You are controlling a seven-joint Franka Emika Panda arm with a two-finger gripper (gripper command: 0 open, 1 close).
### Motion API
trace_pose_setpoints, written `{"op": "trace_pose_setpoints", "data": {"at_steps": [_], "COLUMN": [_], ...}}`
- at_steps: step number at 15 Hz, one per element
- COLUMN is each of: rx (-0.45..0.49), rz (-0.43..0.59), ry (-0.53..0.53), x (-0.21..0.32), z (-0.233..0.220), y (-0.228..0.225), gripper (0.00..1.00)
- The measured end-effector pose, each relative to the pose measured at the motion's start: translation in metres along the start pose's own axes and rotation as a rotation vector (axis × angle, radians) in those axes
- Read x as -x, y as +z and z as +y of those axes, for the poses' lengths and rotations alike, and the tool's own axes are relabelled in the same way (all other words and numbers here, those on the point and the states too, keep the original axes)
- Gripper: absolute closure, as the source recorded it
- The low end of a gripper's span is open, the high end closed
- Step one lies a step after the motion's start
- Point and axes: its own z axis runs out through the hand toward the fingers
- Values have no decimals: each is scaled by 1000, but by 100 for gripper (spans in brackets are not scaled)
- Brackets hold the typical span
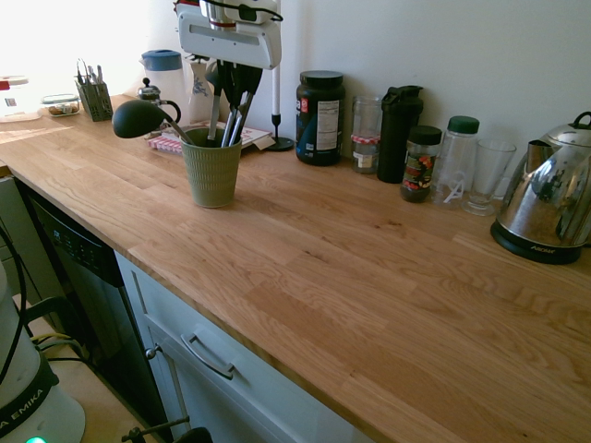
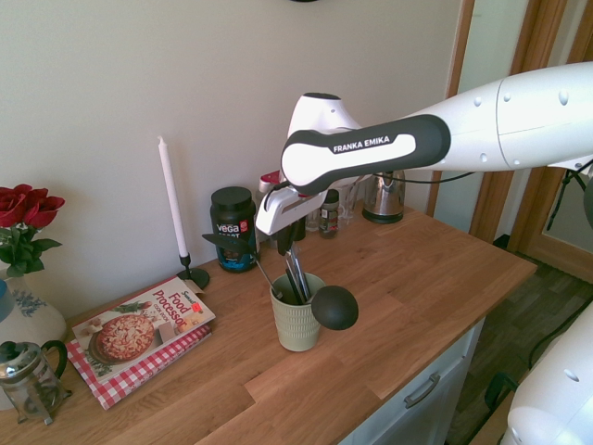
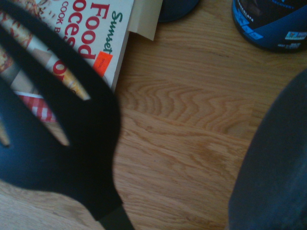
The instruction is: Put the tongs back in the holder
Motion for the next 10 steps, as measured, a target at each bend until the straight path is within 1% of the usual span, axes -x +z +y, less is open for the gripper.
{"op": "trace_pose_setpoints", "data": {"at_steps": [7, 10], "rx": [13, 2], "rz": [5, 18], "ry": [-23, -37], "x": [5, 12], "z": [-2, -4], "y": [1, -16], "gripper": [0, 0]}}
